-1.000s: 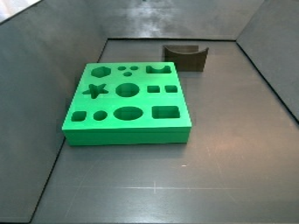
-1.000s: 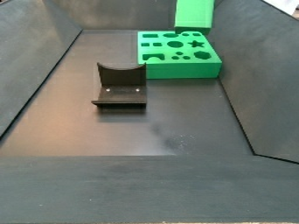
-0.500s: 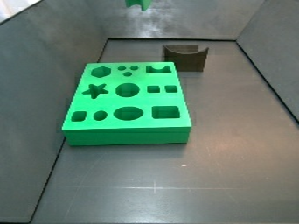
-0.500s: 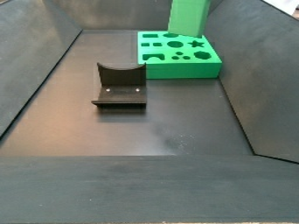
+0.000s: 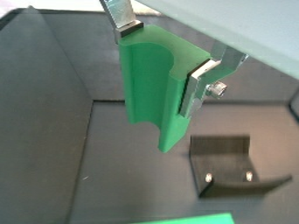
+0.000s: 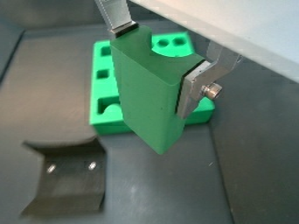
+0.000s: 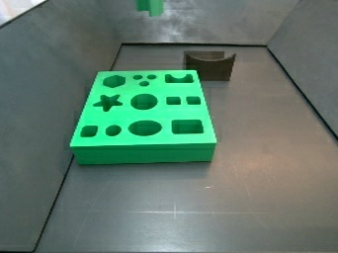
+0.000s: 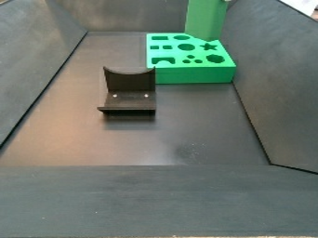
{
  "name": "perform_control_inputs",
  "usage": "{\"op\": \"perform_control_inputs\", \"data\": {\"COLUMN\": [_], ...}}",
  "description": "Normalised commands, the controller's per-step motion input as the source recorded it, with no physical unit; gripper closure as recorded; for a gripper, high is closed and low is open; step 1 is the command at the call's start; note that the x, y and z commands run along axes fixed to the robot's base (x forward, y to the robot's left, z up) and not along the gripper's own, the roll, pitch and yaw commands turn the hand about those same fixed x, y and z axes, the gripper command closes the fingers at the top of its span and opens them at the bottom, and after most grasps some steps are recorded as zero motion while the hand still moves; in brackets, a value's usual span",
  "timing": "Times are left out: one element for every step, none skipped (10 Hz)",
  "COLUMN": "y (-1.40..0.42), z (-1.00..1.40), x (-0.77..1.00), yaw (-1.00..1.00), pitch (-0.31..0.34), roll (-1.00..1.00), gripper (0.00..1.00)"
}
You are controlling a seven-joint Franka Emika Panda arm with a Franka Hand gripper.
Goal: Pick up the arch object. Move up. Place the arch object on the fixture. Regrasp the arch object. Rotate the arch object. Move to above the board. Insert the arch object.
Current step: Rotate the arch object.
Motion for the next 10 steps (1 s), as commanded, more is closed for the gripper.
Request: {"op": "perform_control_inputs", "data": {"y": [0.01, 0.03, 0.03, 0.03, 0.03, 0.02, 0.02, 0.02, 0.02, 0.02], "z": [0.0, 0.0, 0.01, 0.01, 0.01, 0.01, 0.01, 0.01, 0.01, 0.0], "x": [0.07, 0.03, 0.0, 0.0, 0.0, 0.0, 0.0, 0.0, 0.0, 0.0], "yaw": [-0.19, -1.0, -1.0, -1.0, -1.0, -1.0, -1.0, -1.0, -1.0, -1.0], "pitch": [0.236, 0.026, 0.017, 0.018, 0.019, 0.02, 0.021, 0.023, 0.024, 0.025], "roll": [-0.24, -0.03, -0.02, -0.02, -0.02, -0.03, -0.03, -0.03, -0.03, -0.03], "gripper": [1.0, 1.0, 1.0, 1.0, 1.0, 1.0, 1.0, 1.0, 1.0, 1.0]}}
